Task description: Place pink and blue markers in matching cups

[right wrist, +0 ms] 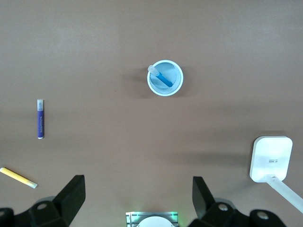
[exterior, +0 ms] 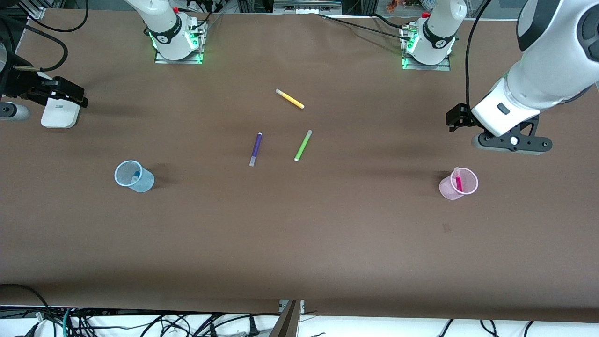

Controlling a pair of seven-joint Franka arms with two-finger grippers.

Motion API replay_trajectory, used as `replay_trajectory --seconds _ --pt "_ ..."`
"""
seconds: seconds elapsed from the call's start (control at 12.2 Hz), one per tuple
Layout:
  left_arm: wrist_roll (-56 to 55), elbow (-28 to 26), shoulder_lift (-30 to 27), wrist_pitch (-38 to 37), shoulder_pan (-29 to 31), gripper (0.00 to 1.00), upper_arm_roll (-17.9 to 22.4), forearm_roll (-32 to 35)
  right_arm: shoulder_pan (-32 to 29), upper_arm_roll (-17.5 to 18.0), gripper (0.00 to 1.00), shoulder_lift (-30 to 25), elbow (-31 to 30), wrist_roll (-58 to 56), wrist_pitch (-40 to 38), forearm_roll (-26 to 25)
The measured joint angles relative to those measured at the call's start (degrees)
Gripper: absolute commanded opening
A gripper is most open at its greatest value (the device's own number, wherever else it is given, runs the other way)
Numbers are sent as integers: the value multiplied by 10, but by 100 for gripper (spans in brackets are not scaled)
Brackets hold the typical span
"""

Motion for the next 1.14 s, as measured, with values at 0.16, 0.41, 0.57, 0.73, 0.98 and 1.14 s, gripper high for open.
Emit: replay_trajectory --seconds 0.16,0.41,0.57,0.73,0.98,1.14 --pt "0 -55 -39 41 -17 100 16 0 0 0 100 0 0 0 0 0" --pt "0 -98 -68 59 -23 100 24 0 -1 0 100 0 0 0 0 0" --pt "0 -100 -64 60 -22 100 30 0 -2 0 100 0 0 0 0 0" --pt "1 -100 -60 60 -21 100 32 0 -2 0 100 0 0 0 0 0" --pt "1 -100 -59 60 -21 100 32 0 -2 0 100 0 0 0 0 0" --pt "1 -100 -59 60 -21 100 32 0 -2 0 100 0 0 0 0 0"
